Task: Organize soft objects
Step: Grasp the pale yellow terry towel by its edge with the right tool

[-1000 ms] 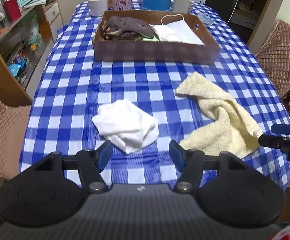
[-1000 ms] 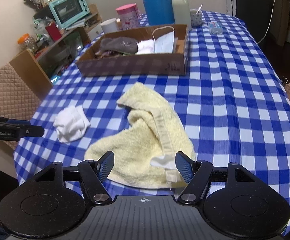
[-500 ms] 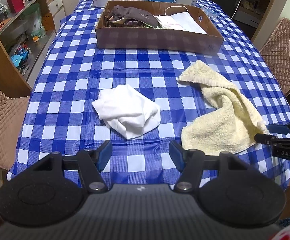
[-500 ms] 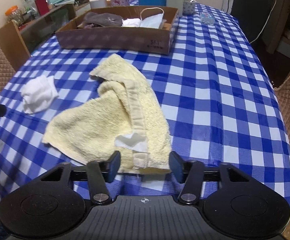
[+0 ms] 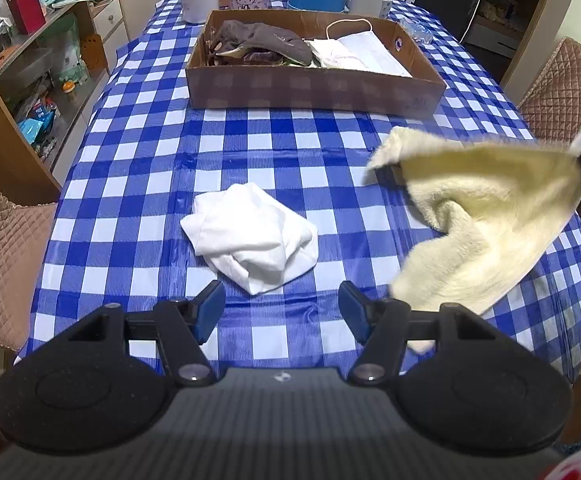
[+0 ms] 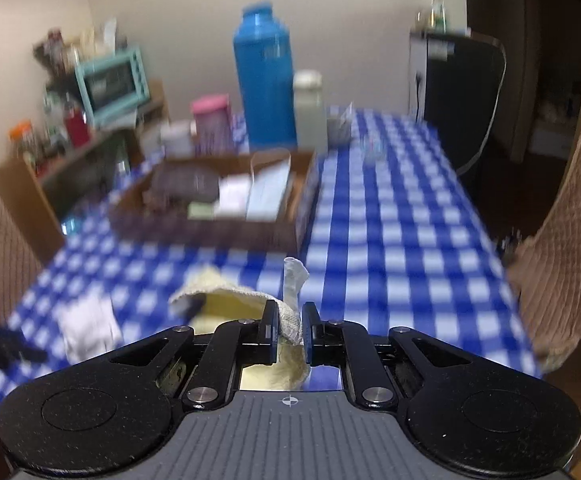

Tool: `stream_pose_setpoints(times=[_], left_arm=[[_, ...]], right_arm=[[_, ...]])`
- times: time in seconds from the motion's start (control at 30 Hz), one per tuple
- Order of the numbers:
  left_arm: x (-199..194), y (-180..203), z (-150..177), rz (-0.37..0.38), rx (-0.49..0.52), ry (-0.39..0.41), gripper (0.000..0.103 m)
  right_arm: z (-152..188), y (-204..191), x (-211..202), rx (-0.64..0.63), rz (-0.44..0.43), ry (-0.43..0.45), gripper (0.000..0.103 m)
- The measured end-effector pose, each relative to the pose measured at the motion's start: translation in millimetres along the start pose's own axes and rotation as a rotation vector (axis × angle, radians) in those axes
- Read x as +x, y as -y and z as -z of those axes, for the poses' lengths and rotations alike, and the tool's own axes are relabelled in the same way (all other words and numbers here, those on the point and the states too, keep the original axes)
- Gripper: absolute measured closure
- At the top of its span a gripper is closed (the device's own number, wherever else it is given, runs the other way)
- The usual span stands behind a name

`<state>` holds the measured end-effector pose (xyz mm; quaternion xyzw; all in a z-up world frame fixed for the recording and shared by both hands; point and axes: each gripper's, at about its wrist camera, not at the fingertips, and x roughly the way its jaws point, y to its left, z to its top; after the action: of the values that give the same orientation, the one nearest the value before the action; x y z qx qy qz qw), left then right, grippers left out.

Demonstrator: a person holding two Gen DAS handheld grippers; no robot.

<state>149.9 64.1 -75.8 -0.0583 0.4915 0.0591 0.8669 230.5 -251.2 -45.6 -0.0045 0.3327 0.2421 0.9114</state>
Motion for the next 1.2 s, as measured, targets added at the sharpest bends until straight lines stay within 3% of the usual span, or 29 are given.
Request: stream_pose_setpoints(times=[0.23,0.37,0.47,0.73,0.87,1.07,1.2], left_arm=[[-2,2,-5,0.006,0.007,0.019,0.043],[-2,4,-8,0.012,0.016,0.020,0.043],[0,8,-11,0.018,0.033,0.018,0.043],[6,24,-17,0.042,0.090,0.006,0.043],[7,30,-14,0.056,0.107,-0.003,0.043],[6,28,-9,0.059,0.098,-0.010,0.043],[5,25,-5,0.053,0.087,-0.014,0.043]], right_arm=[[-49,-2,-31,0.014,-0.073,0.134,0.091],[-55,-1,-51,0.032,-0.152,0.138,0.091],[-47,0,-62,0.033,-0.218,0.082,0.091],[7,-6,-73,0.040,-0.323,-0.197,0.091],[25,-12,-75,0.043,-0.391,-0.295,0.091],[27,-20,-53,0.067,-0.489,-0.350,0.091],[20,-12,-9,0.082,-0.396,-0.341,0.091]])
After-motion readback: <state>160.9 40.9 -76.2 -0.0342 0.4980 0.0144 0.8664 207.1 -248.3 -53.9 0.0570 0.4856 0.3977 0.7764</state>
